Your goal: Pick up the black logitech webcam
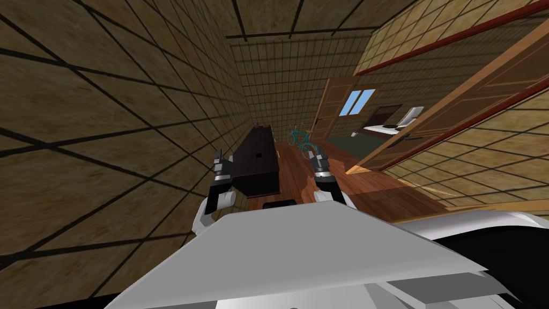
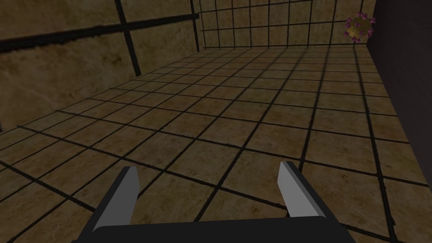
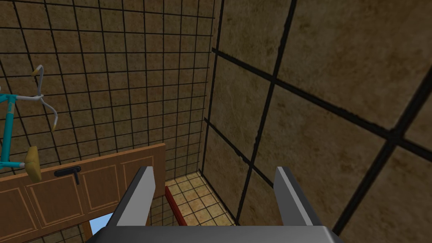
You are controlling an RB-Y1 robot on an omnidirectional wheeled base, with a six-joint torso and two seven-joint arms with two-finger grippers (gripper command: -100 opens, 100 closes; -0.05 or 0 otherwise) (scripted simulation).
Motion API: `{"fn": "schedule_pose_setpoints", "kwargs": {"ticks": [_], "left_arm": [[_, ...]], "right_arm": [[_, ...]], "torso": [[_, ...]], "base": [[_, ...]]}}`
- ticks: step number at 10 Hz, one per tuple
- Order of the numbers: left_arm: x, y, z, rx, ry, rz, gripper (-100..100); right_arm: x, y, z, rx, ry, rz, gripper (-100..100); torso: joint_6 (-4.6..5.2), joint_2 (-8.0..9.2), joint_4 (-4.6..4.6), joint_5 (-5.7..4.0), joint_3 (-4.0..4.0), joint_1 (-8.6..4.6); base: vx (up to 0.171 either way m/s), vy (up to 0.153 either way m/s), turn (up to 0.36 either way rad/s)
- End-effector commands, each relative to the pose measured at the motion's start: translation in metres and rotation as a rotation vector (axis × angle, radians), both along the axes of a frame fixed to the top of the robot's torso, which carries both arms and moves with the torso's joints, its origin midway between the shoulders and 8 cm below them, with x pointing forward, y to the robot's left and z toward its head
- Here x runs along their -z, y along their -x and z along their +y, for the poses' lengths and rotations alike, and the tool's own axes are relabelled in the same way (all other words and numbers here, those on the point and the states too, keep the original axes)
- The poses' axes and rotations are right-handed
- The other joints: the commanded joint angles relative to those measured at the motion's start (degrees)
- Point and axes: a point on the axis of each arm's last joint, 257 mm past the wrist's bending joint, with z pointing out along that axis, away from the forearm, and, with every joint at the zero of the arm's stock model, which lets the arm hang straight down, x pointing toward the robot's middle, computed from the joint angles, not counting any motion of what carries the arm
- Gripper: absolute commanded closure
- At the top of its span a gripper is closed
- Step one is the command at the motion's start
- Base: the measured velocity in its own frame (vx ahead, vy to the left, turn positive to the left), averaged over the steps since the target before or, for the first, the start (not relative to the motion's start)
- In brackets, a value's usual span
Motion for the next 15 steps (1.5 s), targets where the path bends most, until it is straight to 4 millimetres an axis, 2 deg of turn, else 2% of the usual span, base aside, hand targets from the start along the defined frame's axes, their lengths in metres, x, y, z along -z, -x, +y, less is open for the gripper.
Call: {"fn": "schedule_pose_setpoints", "kwargs": {"ticks": [1,2,3,4,5,6,7,8,9,10,11,12,13,14,15], "left_arm": [[-0.005,-0.009,0.003,-0.001,-0.007,-0.004,-100],[-0.001,-0.02,0.014,-0.017,-0.017,0.017,-100],[-0.004,-0.021,0.013,-0.014,-0.017,0.009,-100],[-0.001,-0.033,0.025,-0.032,-0.023,0.031,-100],[-0.004,-0.035,0.024,-0.03,-0.023,0.024,-100],[0.002,-0.047,0.039,-0.053,-0.026,0.053,-100],[-0.003,-0.049,0.037,-0.049,-0.025,0.042,-100],[0.005,-0.061,0.053,-0.076,-0.023,0.076,-100],[-0.002,-0.064,0.051,-0.071,-0.022,0.062,-100],[0.003,-0.076,0.067,-0.099,-0.017,0.092,-100],[-0.001,-0.079,0.065,-0.096,-0.015,0.085,-100],[0.004,-0.092,0.082,-0.125,-0.003,0.117,-100],[0.001,-0.094,0.081,-0.122,-0.002,0.11,-100],[0.008,-0.106,0.098,-0.153,0.013,0.148,-100],[0.003,-0.11,0.096,-0.148,0.016,0.138,-100]], "right_arm": [[0.0,0.0,0.0,0.0,0.0,0.0,0],[0.0,0.0,0.0,0.0,0.0,0.0,0],[0.0,0.0,0.0,0.0,0.0,0.0,0],[0.0,0.0,0.0,0.0,0.0,0.0,0],[0.0,0.0,0.0,0.0,0.0,0.0,0],[0.0,0.0,0.0,0.0,0.0,0.0,0],[0.0,0.0,0.0,0.0,0.0,0.0,0],[0.0,0.0,0.0,0.0,0.0,0.0,0],[0.0,0.0,0.0,0.0,0.0,0.0,0],[0.0,0.0,0.0,0.0,0.0,0.0,0],[0.0,0.0,0.0,0.0,0.0,0.0,0],[0.0,0.0,0.0,0.0,0.0,0.0,0],[0.0,0.0,0.0,0.0,0.0,0.0,0],[0.0,0.0,0.0,0.0,0.0,0.0,0],[0.0,0.0,0.0,0.0,0.0,0.0,0]], "torso": [[0.0,0.0,0.0,0.0,0.0,0.0],[0.0,-0.09,-0.01,-0.01,-0.04,-0.04],[0.0,-0.15,-0.03,-0.02,-0.08,-0.09],[-0.01,-0.21,-0.04,-0.02,-0.12,-0.1],[0.0,-0.2,-0.05,-0.01,-0.11,-0.07],[-0.01,-0.22,-0.04,-0.02,-0.12,-0.07],[-0.01,-0.23,-0.05,-0.01,-0.13,-0.07],[-0.01,-0.25,-0.05,-0.02,-0.14,-0.09],[0.0,-0.25,-0.06,-0.02,-0.14,-0.11],[-0.01,-0.26,-0.05,-0.02,-0.14,-0.1],[0.0,-0.22,-0.05,-0.01,-0.13,-0.07],[-0.01,-0.25,-0.05,-0.02,-0.14,-0.09],[-0.01,-0.28,-0.06,-0.02,-0.16,-0.1],[-0.01,-0.29,-0.06,-0.02,-0.16,-0.11],[-0.01,-0.29,-0.06,-0.02,-0.16,-0.1]], "base": [[-0.077,0.019,-0.012],[-0.065,0.004,-0.019],[-0.047,0.003,-0.011],[-0.06,0.011,-0.021],[-0.052,0.012,-0.012],[-0.05,0.009,-0.017],[-0.043,0.008,-0.011],[-0.047,0.002,-0.017],[-0.046,0.005,-0.012],[-0.06,0.014,-0.024],[-0.046,0.007,-0.012],[-0.038,0.001,-0.017],[-0.034,0.004,-0.007],[-0.039,0.006,-0.017],[-0.03,0.005,-0.01]]}}
